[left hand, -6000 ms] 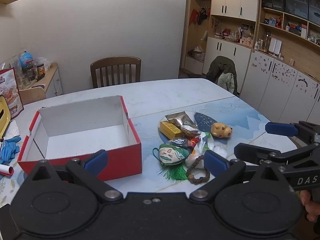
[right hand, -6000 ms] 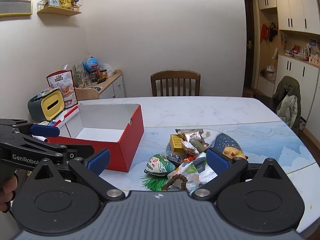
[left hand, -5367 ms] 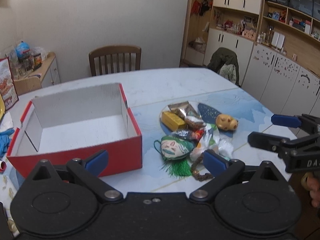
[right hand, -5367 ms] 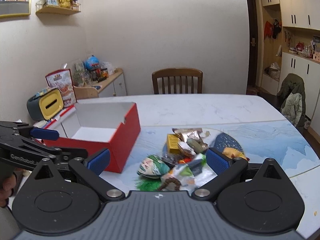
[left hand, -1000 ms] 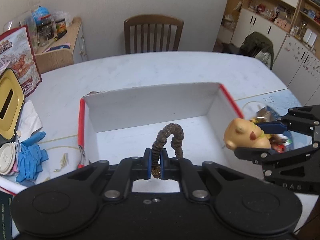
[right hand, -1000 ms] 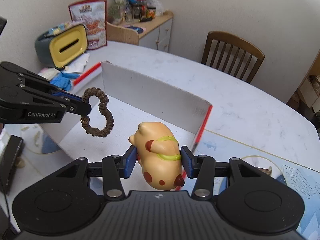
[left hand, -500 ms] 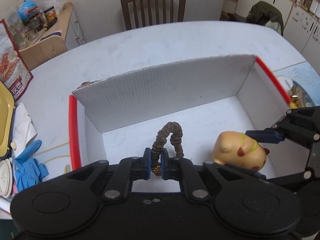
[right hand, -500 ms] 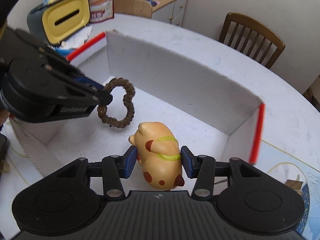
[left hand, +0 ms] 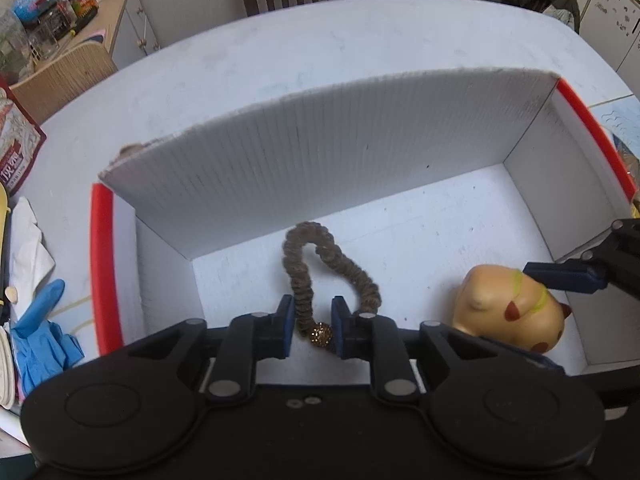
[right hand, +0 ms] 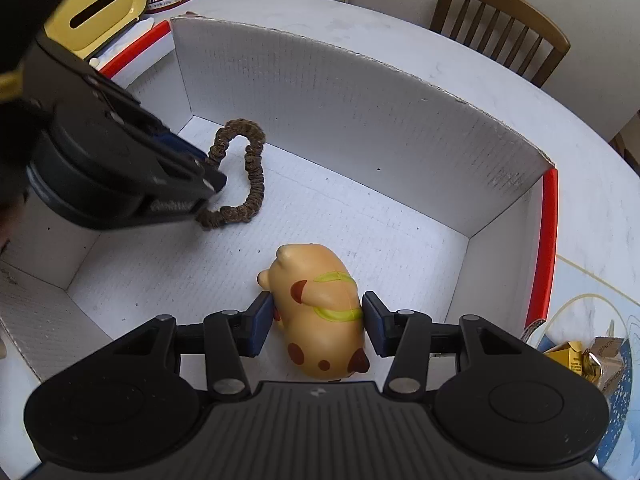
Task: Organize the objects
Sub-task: 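Carry both items into the red-white box and open both tools to release them, then withdraw both tools from the box back toward the pile on the mat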
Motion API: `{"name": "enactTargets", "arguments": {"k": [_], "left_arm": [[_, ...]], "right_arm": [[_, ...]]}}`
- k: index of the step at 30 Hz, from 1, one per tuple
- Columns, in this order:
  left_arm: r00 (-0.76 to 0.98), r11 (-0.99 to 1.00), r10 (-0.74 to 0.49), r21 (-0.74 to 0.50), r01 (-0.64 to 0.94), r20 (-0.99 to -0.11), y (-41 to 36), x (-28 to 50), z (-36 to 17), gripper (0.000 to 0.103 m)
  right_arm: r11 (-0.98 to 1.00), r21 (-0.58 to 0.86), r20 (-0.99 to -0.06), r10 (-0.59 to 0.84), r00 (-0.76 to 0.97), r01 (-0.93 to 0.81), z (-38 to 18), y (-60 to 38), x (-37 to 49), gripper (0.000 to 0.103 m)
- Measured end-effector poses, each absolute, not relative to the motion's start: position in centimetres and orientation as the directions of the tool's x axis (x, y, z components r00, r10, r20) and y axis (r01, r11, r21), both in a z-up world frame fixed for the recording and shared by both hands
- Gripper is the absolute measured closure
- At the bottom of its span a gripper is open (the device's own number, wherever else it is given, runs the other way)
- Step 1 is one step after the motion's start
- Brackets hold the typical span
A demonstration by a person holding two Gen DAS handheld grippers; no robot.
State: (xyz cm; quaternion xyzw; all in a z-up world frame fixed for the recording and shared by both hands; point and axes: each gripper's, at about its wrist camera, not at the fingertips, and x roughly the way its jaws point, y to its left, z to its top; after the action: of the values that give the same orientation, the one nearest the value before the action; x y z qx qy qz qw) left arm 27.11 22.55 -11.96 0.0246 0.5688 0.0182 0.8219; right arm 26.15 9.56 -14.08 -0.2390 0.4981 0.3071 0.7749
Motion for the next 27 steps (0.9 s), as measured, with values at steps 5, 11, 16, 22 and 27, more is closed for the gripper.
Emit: {"name": "enactTargets", "arguments": {"k": [5, 11, 16, 22, 27], "left_arm": [[0.351, 0.998, 0.056, 0.057, -0.007, -0.935, 22.5, 27.0, -11.9, 0.06], [0.378, 0.999, 0.033, 0.036, -0.001, -0.925, 22.3, 26.5, -10.9, 0.051], [0.417, 1.0, 0.011, 0.017, 0.01, -0.909, 21.9, 25.6, -9.3, 0.046], [0.473, 1.0, -0.008, 0.001, 0.019, -0.881, 21.4, 24.2, -7.2, 0.046], [0.514, 1.0, -0.014, -0.005, 0.019, -0.858, 20.7, 23.0, -5.6, 0.046]], "right_arm": [[0.698, -0.053, -0.921, 0.242, 0.306, -0.714, -13.8, 9.7, 26.2, 0.046], [0.697, -0.054, -0.91, 0.259, 0.322, -0.715, -13.2, 9.5, 26.0, 0.043], [0.707, -0.025, -0.897, 0.297, 0.328, -0.706, -12.0, 8.9, 26.0, 0.043], [0.718, 0.01, -0.875, 0.343, 0.342, -0.696, -10.0, 7.6, 25.4, 0.043], [0.737, 0.017, -0.854, 0.362, 0.374, -0.675, -8.2, 5.9, 24.7, 0.043]]}}
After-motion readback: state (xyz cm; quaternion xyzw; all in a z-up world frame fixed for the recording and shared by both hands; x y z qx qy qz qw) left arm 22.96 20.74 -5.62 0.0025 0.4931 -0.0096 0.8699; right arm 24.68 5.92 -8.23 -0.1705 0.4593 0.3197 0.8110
